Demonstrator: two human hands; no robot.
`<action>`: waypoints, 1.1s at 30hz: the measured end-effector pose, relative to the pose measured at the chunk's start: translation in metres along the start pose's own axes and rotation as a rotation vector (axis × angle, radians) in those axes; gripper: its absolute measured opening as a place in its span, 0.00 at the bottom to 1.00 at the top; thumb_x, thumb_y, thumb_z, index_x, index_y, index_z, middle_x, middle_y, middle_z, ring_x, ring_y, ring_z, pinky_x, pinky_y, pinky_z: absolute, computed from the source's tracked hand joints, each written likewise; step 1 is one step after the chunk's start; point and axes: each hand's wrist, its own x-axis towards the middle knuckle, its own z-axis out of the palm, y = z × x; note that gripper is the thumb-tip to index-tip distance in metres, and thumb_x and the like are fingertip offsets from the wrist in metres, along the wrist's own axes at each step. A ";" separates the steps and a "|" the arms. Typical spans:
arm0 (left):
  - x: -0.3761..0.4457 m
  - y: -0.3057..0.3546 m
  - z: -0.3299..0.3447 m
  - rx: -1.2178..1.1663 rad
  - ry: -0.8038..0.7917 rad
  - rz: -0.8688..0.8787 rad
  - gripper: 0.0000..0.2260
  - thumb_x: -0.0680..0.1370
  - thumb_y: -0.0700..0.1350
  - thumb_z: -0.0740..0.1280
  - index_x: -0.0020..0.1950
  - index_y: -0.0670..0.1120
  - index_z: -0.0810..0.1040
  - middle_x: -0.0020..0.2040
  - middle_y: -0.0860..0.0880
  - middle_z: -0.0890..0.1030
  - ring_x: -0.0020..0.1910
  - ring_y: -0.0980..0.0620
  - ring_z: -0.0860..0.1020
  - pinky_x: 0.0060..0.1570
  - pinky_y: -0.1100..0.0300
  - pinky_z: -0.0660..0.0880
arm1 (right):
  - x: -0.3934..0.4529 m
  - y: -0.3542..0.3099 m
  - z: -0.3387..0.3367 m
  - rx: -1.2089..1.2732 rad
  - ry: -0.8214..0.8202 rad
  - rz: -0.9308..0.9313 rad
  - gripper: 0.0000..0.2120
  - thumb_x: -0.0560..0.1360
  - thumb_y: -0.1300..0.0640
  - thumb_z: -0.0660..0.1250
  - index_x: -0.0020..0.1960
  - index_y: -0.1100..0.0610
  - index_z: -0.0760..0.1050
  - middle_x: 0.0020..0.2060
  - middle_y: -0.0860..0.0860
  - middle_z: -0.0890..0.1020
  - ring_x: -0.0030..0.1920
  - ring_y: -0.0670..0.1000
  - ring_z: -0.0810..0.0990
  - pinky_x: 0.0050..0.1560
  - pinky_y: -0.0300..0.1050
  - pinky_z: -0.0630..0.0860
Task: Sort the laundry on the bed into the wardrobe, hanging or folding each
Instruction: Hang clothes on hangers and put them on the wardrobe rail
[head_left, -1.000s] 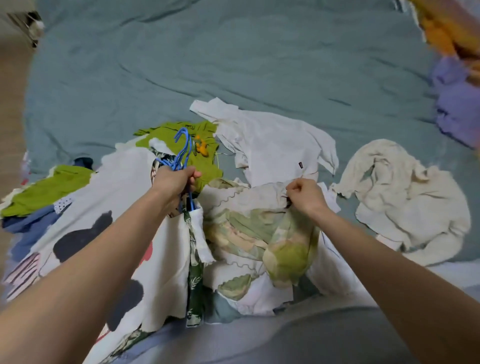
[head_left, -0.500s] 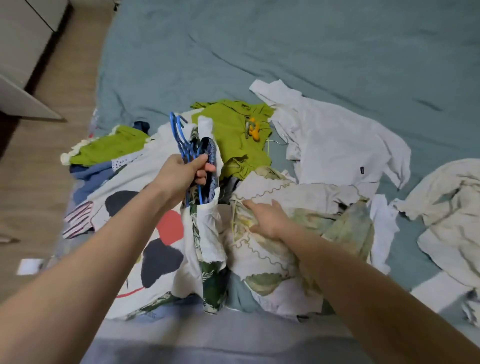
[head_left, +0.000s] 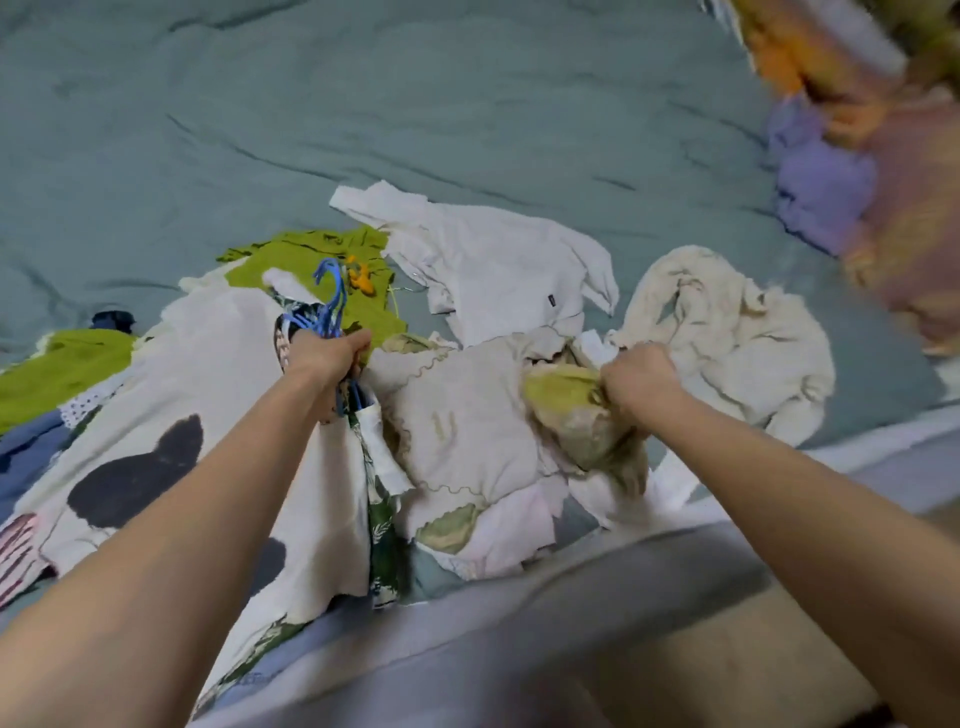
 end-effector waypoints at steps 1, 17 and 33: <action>-0.001 0.001 0.005 0.028 0.009 -0.001 0.14 0.75 0.44 0.72 0.34 0.44 0.71 0.29 0.46 0.73 0.26 0.52 0.69 0.26 0.64 0.69 | -0.008 0.007 0.010 0.008 -0.077 0.087 0.13 0.76 0.61 0.59 0.58 0.53 0.76 0.55 0.50 0.78 0.57 0.53 0.76 0.56 0.49 0.67; -0.008 -0.059 -0.157 0.149 0.238 0.128 0.20 0.81 0.40 0.60 0.29 0.44 0.74 0.22 0.52 0.74 0.26 0.49 0.68 0.40 0.57 0.67 | 0.033 -0.224 -0.086 1.164 0.015 -0.203 0.14 0.76 0.64 0.59 0.59 0.64 0.76 0.59 0.62 0.79 0.59 0.61 0.76 0.57 0.47 0.72; -0.015 -0.082 -0.181 -0.048 0.171 0.130 0.15 0.82 0.37 0.60 0.34 0.43 0.72 0.35 0.41 0.79 0.25 0.52 0.66 0.28 0.61 0.65 | 0.093 -0.276 -0.065 -0.011 0.151 -0.764 0.19 0.77 0.53 0.62 0.66 0.59 0.69 0.66 0.56 0.72 0.69 0.56 0.65 0.71 0.47 0.57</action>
